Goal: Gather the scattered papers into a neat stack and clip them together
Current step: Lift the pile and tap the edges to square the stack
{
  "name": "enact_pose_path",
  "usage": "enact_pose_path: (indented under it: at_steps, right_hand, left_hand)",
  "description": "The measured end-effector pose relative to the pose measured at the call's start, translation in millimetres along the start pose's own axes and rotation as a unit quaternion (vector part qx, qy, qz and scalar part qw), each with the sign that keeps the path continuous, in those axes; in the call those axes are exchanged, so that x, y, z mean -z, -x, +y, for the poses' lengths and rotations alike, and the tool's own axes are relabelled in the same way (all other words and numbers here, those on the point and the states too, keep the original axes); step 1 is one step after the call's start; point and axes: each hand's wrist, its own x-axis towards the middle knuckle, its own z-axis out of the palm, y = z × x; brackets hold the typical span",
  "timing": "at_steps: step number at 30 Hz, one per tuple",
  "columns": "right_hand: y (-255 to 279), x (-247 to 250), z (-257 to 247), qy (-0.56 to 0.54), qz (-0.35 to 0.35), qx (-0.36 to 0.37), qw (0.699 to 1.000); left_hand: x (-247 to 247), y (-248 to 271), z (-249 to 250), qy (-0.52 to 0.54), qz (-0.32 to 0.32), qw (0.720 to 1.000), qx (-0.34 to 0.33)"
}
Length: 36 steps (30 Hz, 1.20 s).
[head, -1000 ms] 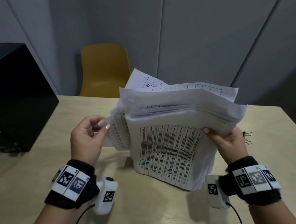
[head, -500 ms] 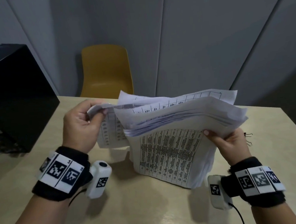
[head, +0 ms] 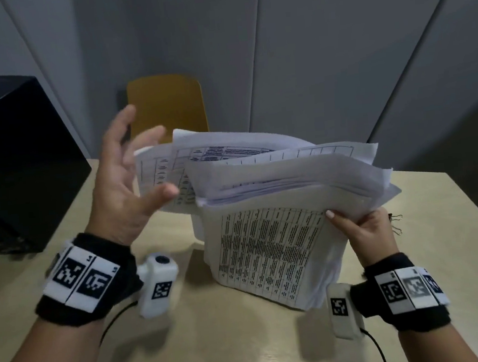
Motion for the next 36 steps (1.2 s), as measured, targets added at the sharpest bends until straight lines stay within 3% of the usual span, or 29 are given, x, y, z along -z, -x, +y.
enact_pose_path:
  at_steps: [6,9,13,16,19,21,27,29,33,36]
  right_hand:
    - [-0.1,0.4,-2.5,-0.023,-0.010,-0.018,1.000]
    - [-0.1,2.3,-3.3,-0.026,-0.012,-0.023,0.999]
    - [0.3,3.8,-2.4,-0.033,-0.017,-0.033,0.999]
    - [-0.7,3.5,-2.4,-0.037,-0.017,-0.038,0.998]
    - [-1.5,5.2,-1.8,-0.034,-0.020,-0.044,0.998]
    - [-1.7,5.7,-1.7,-0.025,-0.023,-0.047,0.998]
    - [-2.4,0.0,-3.8,-0.004,-0.018,-0.040,0.999]
    - [-2.5,0.5,-2.0,0.008,-0.012,-0.044,0.999]
    - [-1.0,2.0,3.6,0.046,-0.009,-0.053,0.997]
    - [-1.3,1.1,4.1,0.043,-0.002,-0.062,0.997]
  left_hand:
    - [-0.1,43.0,-84.2,-0.004,-0.024,0.973,0.230]
    - [-7.6,52.1,-105.0,0.019,0.019,0.943,0.331]
    - [-13.3,66.2,-123.7,0.005,0.003,0.926,0.377]
    - [-18.9,67.2,-116.2,0.020,-0.041,0.931,0.362]
    - [-13.6,58.7,-106.6,0.123,0.029,0.938,0.322]
    - [-8.7,49.3,-95.8,0.138,0.068,0.944,0.292]
    - [-13.2,25.0,-61.7,0.094,0.118,0.974,0.168]
    - [-18.1,19.1,-49.9,0.070,0.106,0.985,0.117]
    - [-9.9,5.5,-32.0,0.000,0.144,0.989,0.045]
    - [-3.2,0.3,-30.8,-0.040,0.129,0.991,0.015]
